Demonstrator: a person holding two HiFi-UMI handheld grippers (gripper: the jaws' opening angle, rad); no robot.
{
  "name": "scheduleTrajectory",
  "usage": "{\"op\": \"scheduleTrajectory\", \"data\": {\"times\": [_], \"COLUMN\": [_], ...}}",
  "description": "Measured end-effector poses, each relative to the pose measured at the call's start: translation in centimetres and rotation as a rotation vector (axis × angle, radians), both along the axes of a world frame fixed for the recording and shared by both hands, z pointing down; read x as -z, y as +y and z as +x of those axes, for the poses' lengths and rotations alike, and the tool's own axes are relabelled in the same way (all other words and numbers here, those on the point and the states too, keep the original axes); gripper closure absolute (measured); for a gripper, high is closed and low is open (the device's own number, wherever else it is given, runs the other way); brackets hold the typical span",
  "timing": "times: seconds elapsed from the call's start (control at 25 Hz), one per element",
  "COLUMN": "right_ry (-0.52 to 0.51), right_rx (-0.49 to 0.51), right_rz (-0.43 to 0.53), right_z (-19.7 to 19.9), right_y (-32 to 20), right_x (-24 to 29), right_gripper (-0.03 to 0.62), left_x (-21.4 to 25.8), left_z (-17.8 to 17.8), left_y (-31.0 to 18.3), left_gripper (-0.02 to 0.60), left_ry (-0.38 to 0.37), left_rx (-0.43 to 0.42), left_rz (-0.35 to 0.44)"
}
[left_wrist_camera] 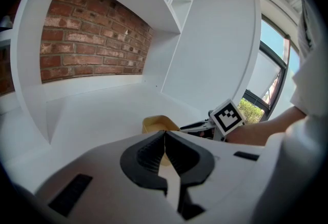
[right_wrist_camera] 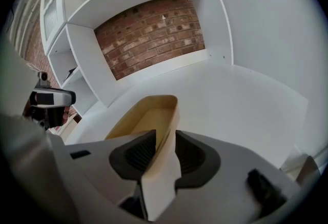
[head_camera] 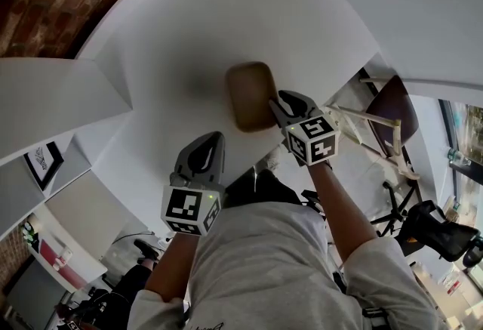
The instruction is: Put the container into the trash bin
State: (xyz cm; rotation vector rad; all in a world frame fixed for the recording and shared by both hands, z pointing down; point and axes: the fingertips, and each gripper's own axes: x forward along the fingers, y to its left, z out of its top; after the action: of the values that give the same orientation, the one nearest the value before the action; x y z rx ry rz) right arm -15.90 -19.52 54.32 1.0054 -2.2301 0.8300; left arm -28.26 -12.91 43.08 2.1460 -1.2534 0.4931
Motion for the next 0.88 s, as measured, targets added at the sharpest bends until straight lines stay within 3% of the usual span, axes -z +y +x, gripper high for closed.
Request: {"op": "scheduleTrajectory", "data": {"times": [0.16, 0.4, 0.88], "right_ry": [0.023, 0.051, 0.019], "right_rx": [0.010, -0.005, 0.012], "right_rz": [-0.008, -0.001, 0.006], "right_z": [-0.1, 0.2, -0.5], "right_y": [-0.1, -0.3, -0.1], "right_x": [-0.3, -0.6, 0.8], "right_gripper": [0.478, 0.549, 0.559], "left_x": [-0.1, -0.2, 0.1], "left_z": [-0.3, -0.6, -0.8], "left_y": [-0.1, 0.0, 0.1], "left_gripper": [0.566, 0.566, 0.566], "left_ry": [0.001, 0.010, 0.022], "left_rx": [0.008, 0.019, 0.016], "left_rz": [-0.002, -0.005, 0.003]}}
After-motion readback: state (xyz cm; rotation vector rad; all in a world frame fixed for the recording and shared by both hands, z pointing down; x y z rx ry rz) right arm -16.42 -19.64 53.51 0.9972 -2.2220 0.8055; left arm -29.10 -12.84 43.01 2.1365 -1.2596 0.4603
